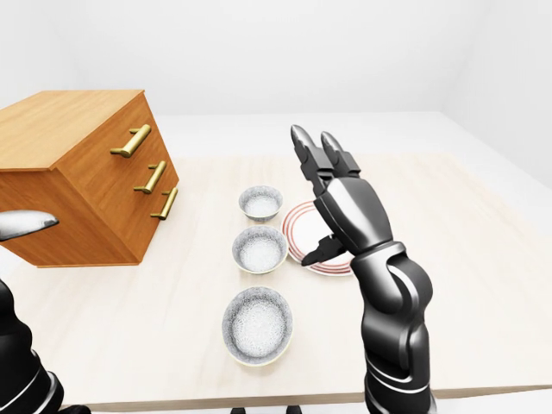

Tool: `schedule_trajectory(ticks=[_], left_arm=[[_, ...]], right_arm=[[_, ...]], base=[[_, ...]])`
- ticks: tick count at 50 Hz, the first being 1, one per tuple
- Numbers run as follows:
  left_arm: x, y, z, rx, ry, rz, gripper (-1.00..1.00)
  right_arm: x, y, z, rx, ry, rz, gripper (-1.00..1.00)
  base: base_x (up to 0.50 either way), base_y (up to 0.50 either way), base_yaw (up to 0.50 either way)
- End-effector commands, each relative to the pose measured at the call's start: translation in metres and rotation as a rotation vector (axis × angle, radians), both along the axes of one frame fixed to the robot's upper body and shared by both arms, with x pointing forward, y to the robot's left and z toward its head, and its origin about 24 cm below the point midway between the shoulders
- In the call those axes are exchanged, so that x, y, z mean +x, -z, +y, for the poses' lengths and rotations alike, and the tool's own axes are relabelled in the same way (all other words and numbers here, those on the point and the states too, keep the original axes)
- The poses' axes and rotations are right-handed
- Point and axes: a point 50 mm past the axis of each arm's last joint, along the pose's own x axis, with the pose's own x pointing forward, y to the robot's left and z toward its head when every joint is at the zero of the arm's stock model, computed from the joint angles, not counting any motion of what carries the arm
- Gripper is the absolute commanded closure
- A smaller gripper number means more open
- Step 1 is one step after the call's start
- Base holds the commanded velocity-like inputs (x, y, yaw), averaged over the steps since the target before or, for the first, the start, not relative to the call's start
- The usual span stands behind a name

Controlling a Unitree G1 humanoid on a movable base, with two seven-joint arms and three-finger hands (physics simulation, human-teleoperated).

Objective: Put the bowl in the middle on the plate.

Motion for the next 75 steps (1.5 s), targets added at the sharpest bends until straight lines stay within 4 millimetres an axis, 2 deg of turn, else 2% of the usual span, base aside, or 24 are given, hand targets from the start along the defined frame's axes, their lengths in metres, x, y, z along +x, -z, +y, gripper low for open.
schedule_trajectory(ticks=[1, 8, 25, 40, 50, 64, 75], left_arm=[[0.0, 0.001, 0.0, 0.0, -0.001, 0.002, -1.0], [0.0, 0.001, 0.0, 0.002, -0.001, 0.006, -1.0], [0.0, 0.002, -0.001, 0.007, 0.0, 0.006, -1.0], [0.0, 0.002, -0.002, 0.005, 0.002, 0.005, -1.0], [-0.001, 0.002, -0.001, 0.005, -0.001, 0.003, -1.0], [-0.001, 0.001, -0.001, 0.004, 0.001, 0.003, -1.0], [0.0, 0.001, -0.001, 0.003, 0.001, 0.003, -1.0]], right_arm=[[0.011, 0.01, -0.001, -0.078, 0.066, 0.086, -1.0], [0.016, 0.013, 0.001, -0.086, 0.065, 0.111, -1.0], [0.042, 0.05, -0.002, -0.142, 0.121, 0.276, -1.0], [0.053, 0.051, 0.002, -0.259, 0.11, 0.275, -1.0], [0.062, 0.054, 0.007, -0.253, 0.113, 0.232, -1.0], [0.068, 0.072, 0.014, -0.23, 0.092, 0.248, -1.0], [0.082, 0.085, 0.023, -0.213, 0.094, 0.265, -1.0]], base=[[0.0, 0.0, 0.0], [0.0, 0.0, 0.0], [0.0, 0.0, 0.0], [0.0, 0.0, 0.0], [0.0, 0.0, 0.0], [0.0, 0.0, 0.0], [0.0, 0.0, 0.0]])
